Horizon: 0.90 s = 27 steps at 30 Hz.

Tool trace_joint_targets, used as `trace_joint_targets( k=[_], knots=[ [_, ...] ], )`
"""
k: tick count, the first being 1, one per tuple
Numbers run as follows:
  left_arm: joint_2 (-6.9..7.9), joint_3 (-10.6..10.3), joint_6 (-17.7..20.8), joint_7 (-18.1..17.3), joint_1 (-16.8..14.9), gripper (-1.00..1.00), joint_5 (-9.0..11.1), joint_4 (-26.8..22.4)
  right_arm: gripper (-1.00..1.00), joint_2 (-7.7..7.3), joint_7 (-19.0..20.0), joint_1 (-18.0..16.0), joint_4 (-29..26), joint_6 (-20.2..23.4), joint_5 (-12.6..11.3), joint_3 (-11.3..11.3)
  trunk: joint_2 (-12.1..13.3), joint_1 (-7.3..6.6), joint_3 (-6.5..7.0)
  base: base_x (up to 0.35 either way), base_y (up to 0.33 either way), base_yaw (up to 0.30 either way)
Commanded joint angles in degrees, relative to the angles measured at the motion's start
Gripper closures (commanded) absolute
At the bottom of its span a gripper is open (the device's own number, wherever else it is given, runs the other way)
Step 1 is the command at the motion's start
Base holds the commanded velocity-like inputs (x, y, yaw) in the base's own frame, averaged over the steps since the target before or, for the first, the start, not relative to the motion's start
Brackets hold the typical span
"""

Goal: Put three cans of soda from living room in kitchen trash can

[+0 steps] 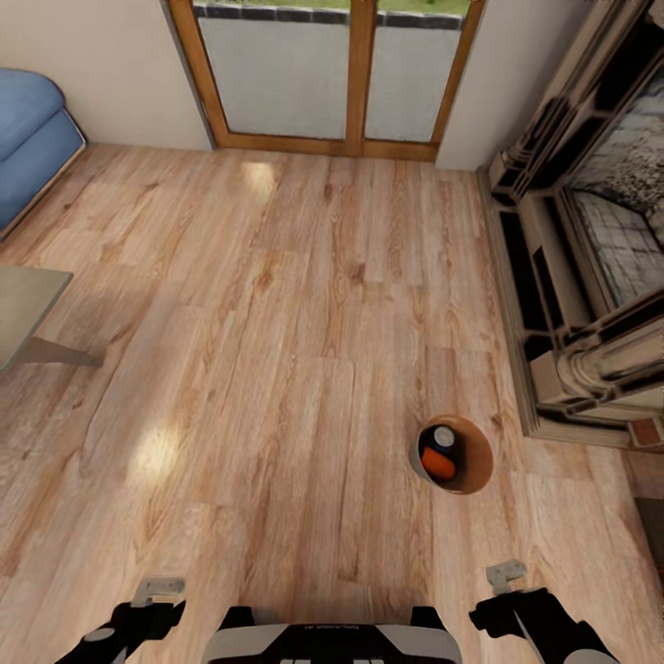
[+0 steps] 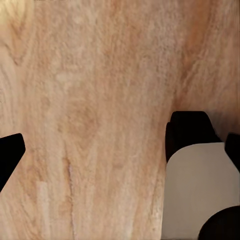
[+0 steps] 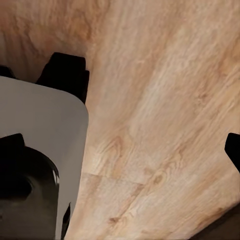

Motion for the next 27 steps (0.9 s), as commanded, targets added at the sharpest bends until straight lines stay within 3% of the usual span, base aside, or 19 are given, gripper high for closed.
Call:
trace_joint_targets(
  k=[1, 14, 21, 27],
  knots=[
    [0.00, 0.0, -0.7, 0.0, 0.4, -1.00, 0.1, 0.0, -1.00, -0.07, -0.1, 0.0, 0.4, -0.5, 0.0, -0.1, 0.4, -0.23, 0.19, 0.000, 0.000, 0.000],
    [0.05, 0.0, -7.1, 0.0, 5.3, -1.00, 0.4, 0.1, -1.00, -2.92, -0.4, 3.0, 3.4, -7.4, 0.0, -1.2, 5.6, -3.08, 2.52, 0.000, 0.000, 0.000],
    [-0.08, 0.0, -7.9, 0.0, 5.7, -1.00, 0.4, 0.0, -1.00, -3.25, -0.3, 3.6, 4.2, -9.9, 0.1, -6.5, 8.4, -4.62, 4.10, 0.000, 0.000, 0.000],
    [-0.23, 0.0, -8.1, 0.0, 5.8, -1.00, 0.4, 0.0, -1.00, -3.22, -0.4, 3.8, 4.4, -11.3, 0.2, -7.4, 10.8, -5.94, 5.70, 0.000, 0.000, 0.000]
  ],
)
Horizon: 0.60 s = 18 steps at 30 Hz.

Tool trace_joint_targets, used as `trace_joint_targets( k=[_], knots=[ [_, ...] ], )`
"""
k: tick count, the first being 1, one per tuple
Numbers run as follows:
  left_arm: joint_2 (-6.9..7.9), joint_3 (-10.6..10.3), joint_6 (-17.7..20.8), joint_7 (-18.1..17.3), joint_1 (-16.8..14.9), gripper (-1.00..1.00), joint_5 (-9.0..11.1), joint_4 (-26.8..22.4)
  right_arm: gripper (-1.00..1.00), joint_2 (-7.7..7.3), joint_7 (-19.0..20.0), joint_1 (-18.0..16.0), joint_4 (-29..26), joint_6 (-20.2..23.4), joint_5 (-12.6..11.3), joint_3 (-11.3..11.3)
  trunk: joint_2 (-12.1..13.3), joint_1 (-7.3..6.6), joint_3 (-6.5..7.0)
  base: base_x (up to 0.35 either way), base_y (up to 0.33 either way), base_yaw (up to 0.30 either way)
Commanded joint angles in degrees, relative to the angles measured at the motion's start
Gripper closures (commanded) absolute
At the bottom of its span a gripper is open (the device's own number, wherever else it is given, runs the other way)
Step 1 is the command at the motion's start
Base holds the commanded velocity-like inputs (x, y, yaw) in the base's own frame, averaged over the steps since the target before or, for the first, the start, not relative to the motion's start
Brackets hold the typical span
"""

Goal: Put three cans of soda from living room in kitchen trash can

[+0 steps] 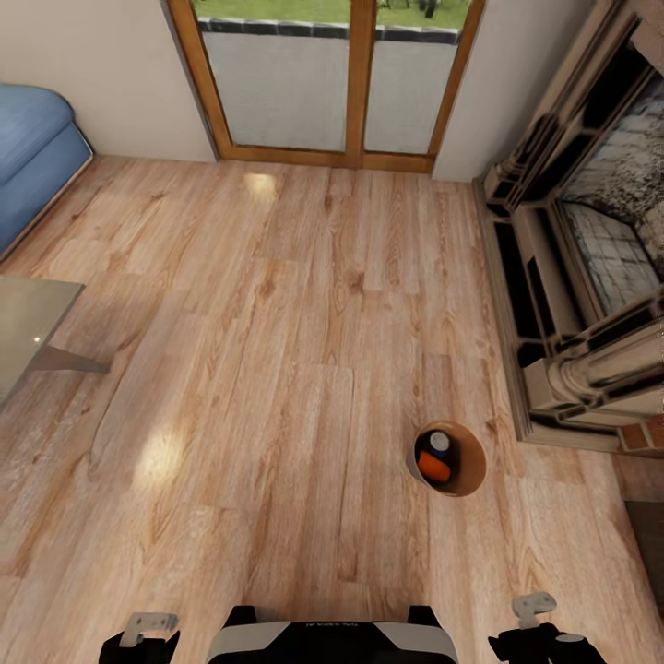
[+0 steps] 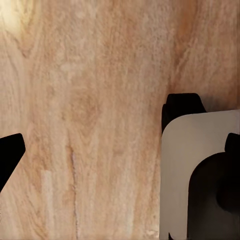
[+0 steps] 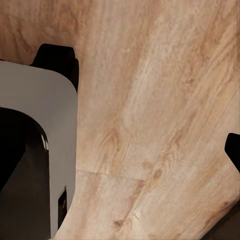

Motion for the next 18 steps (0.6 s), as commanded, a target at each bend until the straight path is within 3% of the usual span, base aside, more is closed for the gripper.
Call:
trace_joint_targets(
  k=[1, 18],
  knots=[
    [-0.01, 0.0, 0.0, 0.0, 0.0, -1.00, 0.0, 0.0, -1.00, 0.00, 0.0, 0.0, 0.0, 0.0, 0.0, 0.0, 0.4, -0.22, 0.28, 0.000, 0.000, 0.000],
    [-0.05, -0.1, -0.2, 0.0, 0.0, -1.00, -0.1, 0.0, -1.00, 0.02, 0.0, 0.1, 0.0, -0.4, 0.5, -0.1, 7.2, -3.96, 4.19, 0.000, 0.000, 0.000]
  ],
)
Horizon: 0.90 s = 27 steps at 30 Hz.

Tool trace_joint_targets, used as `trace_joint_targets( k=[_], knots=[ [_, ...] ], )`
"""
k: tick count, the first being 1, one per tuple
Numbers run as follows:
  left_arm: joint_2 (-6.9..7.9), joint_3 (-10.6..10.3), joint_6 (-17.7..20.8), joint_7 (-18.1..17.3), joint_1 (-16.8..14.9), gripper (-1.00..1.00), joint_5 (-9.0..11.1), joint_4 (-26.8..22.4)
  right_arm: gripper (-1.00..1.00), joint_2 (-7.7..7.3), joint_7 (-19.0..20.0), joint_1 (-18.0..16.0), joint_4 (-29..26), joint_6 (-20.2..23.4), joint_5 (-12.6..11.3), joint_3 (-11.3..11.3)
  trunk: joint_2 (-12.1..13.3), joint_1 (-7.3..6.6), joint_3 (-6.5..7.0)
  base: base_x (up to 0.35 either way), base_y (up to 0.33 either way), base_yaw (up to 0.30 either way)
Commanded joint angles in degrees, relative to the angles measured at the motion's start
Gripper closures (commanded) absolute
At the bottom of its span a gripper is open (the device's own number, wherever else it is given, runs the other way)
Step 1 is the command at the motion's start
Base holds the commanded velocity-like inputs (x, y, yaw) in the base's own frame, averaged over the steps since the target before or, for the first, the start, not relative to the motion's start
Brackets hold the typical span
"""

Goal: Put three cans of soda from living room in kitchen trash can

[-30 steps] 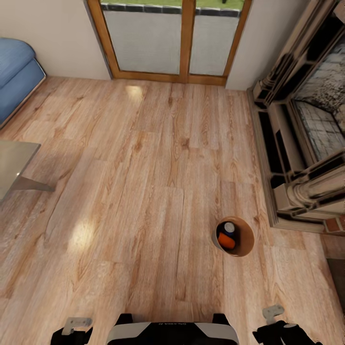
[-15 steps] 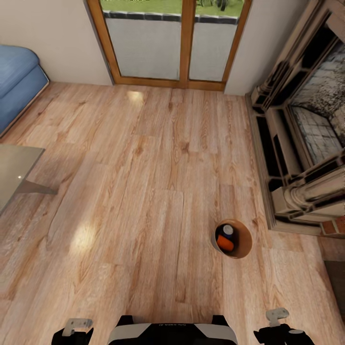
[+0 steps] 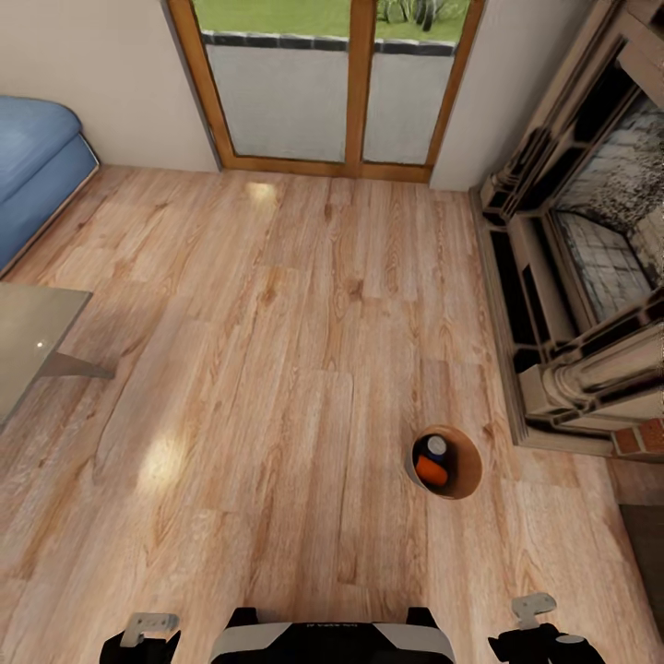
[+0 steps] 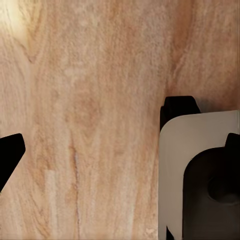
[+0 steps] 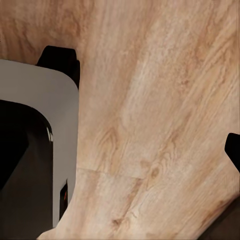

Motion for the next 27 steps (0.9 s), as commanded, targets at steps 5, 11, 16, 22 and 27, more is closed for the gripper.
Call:
trace_joint_targets(
  k=[5, 11, 16, 22, 27],
  knots=[
    [0.02, 0.0, -0.5, 0.0, 0.1, -1.00, 0.0, 0.1, -1.00, 0.04, 0.0, 1.2, 0.0, -0.2, 0.0, 0.0, 2.0, -1.10, 1.36, 0.000, 0.000, 0.000],
    [-0.04, 0.0, -1.7, 0.0, 0.9, -1.00, -0.1, 0.1, -1.00, 0.00, 0.0, 2.1, 0.0, -2.0, -0.3, -0.1, 4.4, -2.42, 2.99, 0.000, 0.000, 0.000],
    [-0.06, 0.0, -1.9, 0.0, 1.2, -1.00, -0.1, 0.0, -1.00, -0.01, 0.0, 2.5, 0.1, -2.5, -0.4, -0.1, 6.4, -3.52, 4.35, 0.000, 0.000, 0.000],
    [-0.15, 0.0, -2.0, 0.0, 1.2, -1.00, 0.0, 0.0, -1.00, -0.01, -0.1, 2.5, 0.2, -2.7, -0.4, -0.1, 8.8, -4.84, 5.99, 0.000, 0.000, 0.000],
    [-0.21, 0.0, -2.0, 0.0, 1.2, -1.00, -0.1, 0.0, -1.00, 0.03, -0.4, 2.6, 0.2, -2.7, -0.4, -0.1, 10.8, -5.93, 7.35, 0.000, 0.000, 0.000]
  ],
)
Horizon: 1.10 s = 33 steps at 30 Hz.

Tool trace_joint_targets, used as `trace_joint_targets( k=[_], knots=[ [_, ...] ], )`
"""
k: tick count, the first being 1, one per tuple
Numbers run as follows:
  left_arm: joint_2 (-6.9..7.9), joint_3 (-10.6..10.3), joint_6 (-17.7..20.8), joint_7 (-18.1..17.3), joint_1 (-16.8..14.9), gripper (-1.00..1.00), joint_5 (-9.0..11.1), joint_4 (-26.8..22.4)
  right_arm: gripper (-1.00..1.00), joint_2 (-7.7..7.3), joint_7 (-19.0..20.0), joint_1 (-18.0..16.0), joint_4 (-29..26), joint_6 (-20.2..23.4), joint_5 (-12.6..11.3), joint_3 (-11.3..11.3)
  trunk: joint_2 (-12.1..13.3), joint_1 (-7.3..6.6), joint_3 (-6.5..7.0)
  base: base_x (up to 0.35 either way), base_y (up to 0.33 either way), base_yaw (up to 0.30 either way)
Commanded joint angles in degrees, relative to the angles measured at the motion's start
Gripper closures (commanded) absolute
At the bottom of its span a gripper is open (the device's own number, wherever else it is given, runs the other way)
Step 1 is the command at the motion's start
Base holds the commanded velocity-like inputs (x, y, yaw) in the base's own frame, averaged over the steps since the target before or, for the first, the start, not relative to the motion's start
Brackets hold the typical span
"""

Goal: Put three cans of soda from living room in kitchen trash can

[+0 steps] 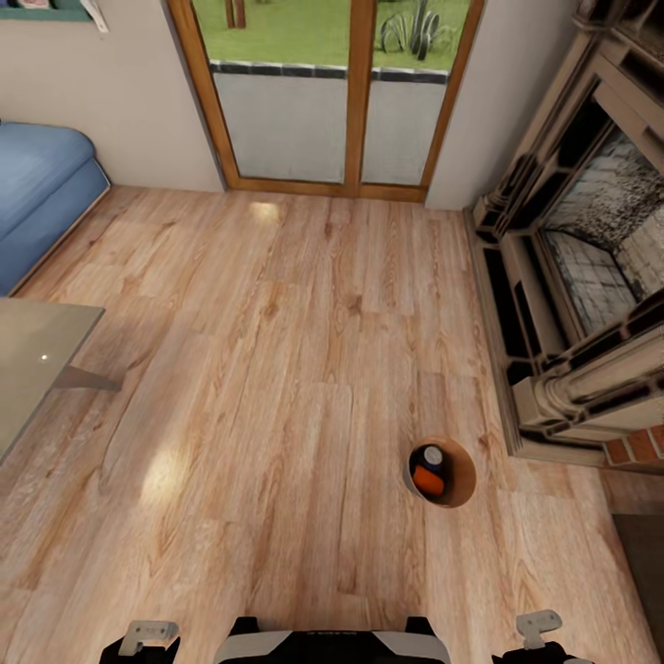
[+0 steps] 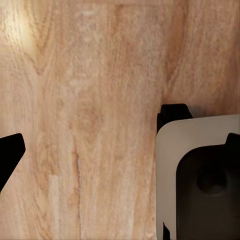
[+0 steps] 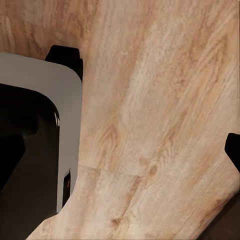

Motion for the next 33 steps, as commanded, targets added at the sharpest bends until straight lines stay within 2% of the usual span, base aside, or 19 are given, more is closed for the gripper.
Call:
trace_joint_targets(
  k=[1, 33],
  knots=[
    [-0.01, 0.0, 0.0, 0.0, 0.0, -1.00, 0.0, 0.0, -1.00, 0.01, 0.0, 0.0, 0.0, 0.0, 0.0, 0.0, 0.4, -0.22, 0.28, 0.000, 0.000, 0.000],
    [-0.26, -0.2, 0.1, 0.3, 0.0, -1.00, -0.5, 0.0, -1.00, 0.10, -0.3, 0.0, 0.2, 0.0, 0.1, 0.1, 13.3, -7.25, 9.01, 0.000, 0.000, 0.000]
  ],
)
